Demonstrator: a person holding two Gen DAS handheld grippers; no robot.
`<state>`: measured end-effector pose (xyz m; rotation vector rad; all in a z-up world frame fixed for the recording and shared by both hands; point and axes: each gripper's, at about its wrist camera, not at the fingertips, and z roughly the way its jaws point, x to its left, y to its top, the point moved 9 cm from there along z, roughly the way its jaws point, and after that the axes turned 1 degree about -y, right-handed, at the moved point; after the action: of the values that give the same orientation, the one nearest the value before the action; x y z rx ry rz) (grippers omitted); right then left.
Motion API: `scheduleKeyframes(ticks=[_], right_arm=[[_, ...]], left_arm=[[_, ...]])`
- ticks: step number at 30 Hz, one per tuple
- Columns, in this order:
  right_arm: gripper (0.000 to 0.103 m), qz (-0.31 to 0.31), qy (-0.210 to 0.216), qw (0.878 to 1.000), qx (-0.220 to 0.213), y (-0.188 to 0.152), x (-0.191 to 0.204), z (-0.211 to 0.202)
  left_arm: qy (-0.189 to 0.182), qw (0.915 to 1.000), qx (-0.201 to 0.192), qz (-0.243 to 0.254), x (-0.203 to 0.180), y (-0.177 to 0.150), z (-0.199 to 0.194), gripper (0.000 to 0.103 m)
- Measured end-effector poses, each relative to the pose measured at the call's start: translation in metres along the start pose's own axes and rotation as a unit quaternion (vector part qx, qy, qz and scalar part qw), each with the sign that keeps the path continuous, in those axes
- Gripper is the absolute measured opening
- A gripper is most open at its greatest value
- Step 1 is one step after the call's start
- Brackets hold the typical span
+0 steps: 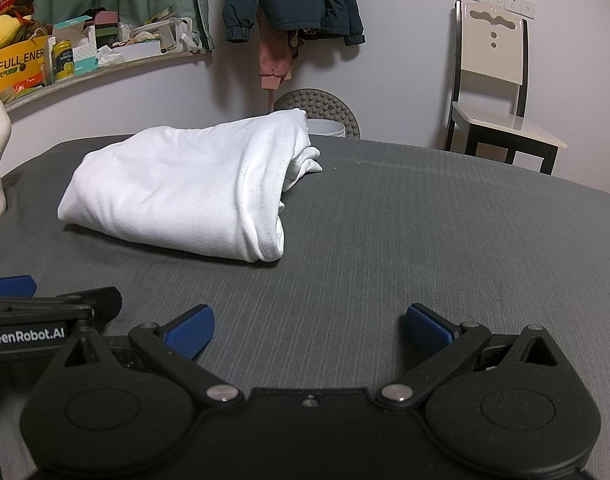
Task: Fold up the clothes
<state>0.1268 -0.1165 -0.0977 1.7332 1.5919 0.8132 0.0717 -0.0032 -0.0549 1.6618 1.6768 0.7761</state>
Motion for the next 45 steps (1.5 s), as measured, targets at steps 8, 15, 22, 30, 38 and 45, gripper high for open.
scheduleKeyframes(ticks=[8,15,22,30,38,45], right_arm=[[0.103,0.000,0.000,1.000,0.000,0.000,0.000,0.000],[0.103,0.000,0.000,1.000,0.000,0.000,0.000,0.000],[0.103,0.000,0.000,1.000,0.000,0.000,0.001,-0.001],[0.103,0.000,0.001,1.000,0.000,0.000,0.000,-0.001],[0.103,-0.001,-0.005,1.000,0.002,0.002,0.002,0.000],[0.103,0.031,0.073,0.991,-0.111,0.035,0.007,-0.089]], left_arm=[[0.000,1.0000,0.000,0.000,0.000,0.000,0.000,0.103],[0.000,1.0000,0.000,0.000,0.000,0.000,0.000,0.103],[0.000,1.0000,0.000,0.000,0.000,0.000,0.000,0.103],[0.004,1.0000,0.001,-0.001,0.000,0.000,0.001,0.103],[0.039,0.9973,-0.028,-0.055,0.005,-0.003,-0.028,0.103],[0.009,0.9863,-0.137,-0.091,0.010,0.029,-0.137,0.103]])
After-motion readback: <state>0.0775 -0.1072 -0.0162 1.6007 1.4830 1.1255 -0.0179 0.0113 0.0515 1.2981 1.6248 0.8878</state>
